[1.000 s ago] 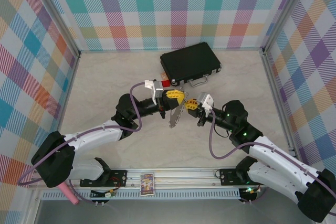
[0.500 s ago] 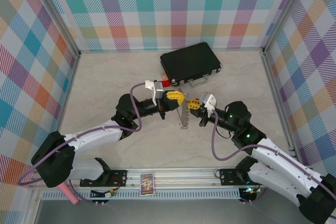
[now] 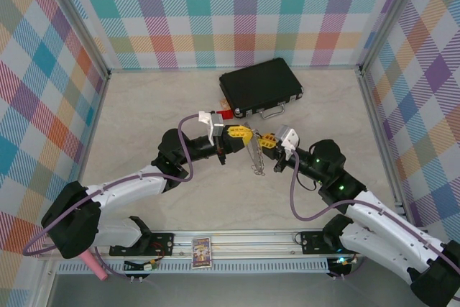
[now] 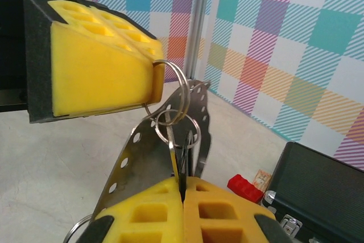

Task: Put the keys on the keyring

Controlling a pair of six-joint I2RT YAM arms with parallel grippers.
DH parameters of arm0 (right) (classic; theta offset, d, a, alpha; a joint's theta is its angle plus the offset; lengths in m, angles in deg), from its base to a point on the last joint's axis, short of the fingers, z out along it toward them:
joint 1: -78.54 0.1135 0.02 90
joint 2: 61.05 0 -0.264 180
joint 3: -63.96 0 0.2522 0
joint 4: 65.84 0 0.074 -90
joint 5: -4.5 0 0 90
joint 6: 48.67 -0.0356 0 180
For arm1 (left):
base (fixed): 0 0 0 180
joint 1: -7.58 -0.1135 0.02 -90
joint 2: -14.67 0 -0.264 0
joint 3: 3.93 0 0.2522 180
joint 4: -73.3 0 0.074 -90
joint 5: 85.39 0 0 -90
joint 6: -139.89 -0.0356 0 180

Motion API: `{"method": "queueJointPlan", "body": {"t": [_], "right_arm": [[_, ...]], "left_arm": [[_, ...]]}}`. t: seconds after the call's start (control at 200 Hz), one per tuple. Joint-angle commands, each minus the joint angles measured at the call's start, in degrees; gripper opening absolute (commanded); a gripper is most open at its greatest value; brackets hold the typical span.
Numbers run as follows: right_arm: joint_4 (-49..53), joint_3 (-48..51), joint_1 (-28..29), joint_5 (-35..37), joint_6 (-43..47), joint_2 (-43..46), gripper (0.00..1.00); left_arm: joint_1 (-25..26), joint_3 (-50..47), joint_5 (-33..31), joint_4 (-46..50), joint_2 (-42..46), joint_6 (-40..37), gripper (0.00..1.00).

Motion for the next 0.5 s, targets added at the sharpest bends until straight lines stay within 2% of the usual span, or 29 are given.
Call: {"method": "queueJointPlan", "body": {"t": [0.0, 0.495], "right_arm": [[-2.59, -0.8, 0.04, 2.41, 0.14, 1.38, 0.0], [-3.31, 0.09, 0.05, 2.03, 0.49, 2.68, 0.0]], "left_arm": [[0.53, -0.69, 0.85, -0.73, 1.36, -1.36, 0.0], [0.47, -0.6, -0.27, 1.42, 1.63, -3.01, 0.0]]}}
